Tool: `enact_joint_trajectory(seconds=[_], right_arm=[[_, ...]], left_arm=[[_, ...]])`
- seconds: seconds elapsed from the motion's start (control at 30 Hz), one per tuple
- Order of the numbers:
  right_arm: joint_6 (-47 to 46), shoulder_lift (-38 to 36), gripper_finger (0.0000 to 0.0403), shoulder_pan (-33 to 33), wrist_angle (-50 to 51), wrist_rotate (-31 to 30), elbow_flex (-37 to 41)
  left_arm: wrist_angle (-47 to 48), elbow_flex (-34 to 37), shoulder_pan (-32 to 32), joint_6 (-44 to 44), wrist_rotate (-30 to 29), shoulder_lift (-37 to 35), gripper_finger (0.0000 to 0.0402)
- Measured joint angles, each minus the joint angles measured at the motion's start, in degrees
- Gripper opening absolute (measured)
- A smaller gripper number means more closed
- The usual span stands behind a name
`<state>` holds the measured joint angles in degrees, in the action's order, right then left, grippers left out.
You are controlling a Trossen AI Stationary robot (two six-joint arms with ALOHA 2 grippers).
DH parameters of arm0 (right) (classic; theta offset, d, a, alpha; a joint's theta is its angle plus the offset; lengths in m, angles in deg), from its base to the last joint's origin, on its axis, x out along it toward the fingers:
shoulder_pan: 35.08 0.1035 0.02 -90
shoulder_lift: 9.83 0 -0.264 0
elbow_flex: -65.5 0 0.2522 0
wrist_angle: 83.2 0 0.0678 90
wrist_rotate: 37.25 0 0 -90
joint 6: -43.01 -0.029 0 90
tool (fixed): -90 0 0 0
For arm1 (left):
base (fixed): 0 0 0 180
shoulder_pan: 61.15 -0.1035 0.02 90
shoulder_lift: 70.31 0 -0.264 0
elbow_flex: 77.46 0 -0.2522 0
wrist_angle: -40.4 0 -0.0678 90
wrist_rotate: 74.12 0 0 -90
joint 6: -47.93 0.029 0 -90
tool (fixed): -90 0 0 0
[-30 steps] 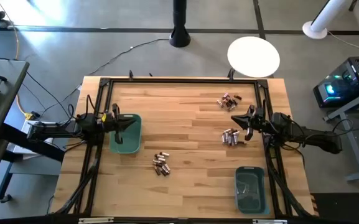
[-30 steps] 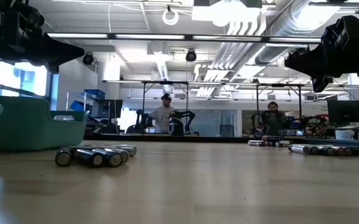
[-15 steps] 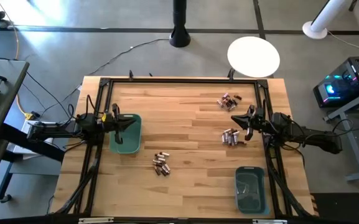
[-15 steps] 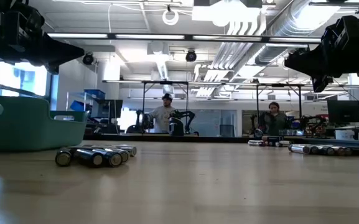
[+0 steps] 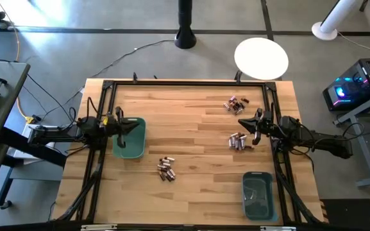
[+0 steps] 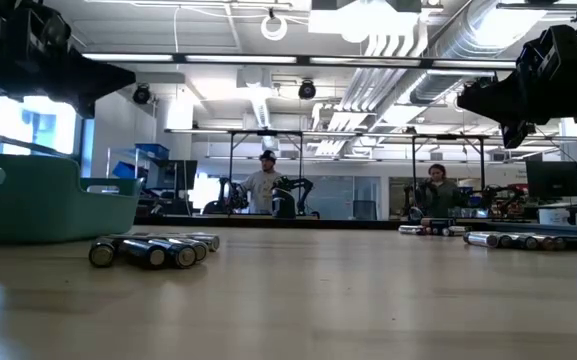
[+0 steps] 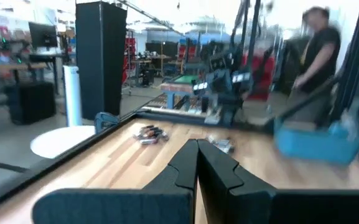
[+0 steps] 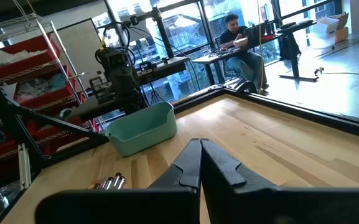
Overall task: Sort batteries
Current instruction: Put the silver battery into the green bin
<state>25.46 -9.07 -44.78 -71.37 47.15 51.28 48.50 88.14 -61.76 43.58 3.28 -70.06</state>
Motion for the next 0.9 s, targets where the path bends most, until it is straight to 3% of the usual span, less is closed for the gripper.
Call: enact_joint_trajectory(seconds=[0.17,0.3,0.47,0.57,0.7,0.9], right_arm=[[0.0,0.0,0.0,0.0,0.0,0.0,0.0],[0.0,0.0,0.0,0.0,0.0,0.0,0.0],[0.0,0.0,0.0,0.0,0.0,0.0,0.0],[0.0,0.0,0.0,0.0,0.0,0.0,0.0],[0.0,0.0,0.0,0.0,0.0,0.0,0.0],[0.0,0.0,0.0,0.0,0.0,0.0,0.0]], left_arm=[[-19.1,0.0,0.0,-13.9,-0.5,1.4,0.0001],[-33.5,0.0,0.0,-8.3,0.9,6.7,0.0001],[-44.7,-1.2,-0.5,-4.2,-1.5,19.5,0.0001],[-43.4,-5.7,-2.2,-0.9,-1.7,29.0,0.0001],[-36.6,-14.9,-4.2,2.7,2.5,42.7,0.0004],[-10.3,-33.5,-5.4,9.0,11.0,58.9,0.0057]])
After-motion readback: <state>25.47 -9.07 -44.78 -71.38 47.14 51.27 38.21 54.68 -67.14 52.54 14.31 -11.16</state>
